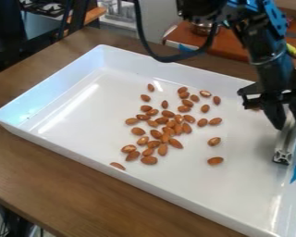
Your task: Sweep into pile
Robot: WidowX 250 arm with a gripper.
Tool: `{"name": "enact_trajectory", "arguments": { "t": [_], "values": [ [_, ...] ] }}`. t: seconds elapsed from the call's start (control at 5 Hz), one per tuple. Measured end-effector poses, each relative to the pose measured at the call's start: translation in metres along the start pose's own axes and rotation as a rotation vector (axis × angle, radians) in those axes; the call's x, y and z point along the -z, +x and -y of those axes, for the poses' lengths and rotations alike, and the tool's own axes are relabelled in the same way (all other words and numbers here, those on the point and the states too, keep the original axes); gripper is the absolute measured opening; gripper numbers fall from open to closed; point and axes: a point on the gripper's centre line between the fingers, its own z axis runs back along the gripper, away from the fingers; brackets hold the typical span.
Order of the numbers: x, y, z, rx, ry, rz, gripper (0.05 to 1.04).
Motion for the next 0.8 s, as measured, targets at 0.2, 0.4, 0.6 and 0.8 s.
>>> {"name": "enact_trajectory", "arguments": {
  "t": [0.2, 0.4, 0.6, 0.8],
  "values": [
    [0.007, 0.000, -0.002, 0.001, 0.023, -0.001, 0.316],
    [0.007, 0.001, -0.004, 0.005, 0.047, 0.011, 0.316],
    [0.006, 0.002, -0.008, 0.005, 0.073, 0.016, 0.316],
    [-0.007, 0.004, -0.022, -0.004, 0.100, 0.015, 0.316]
  ]
}}
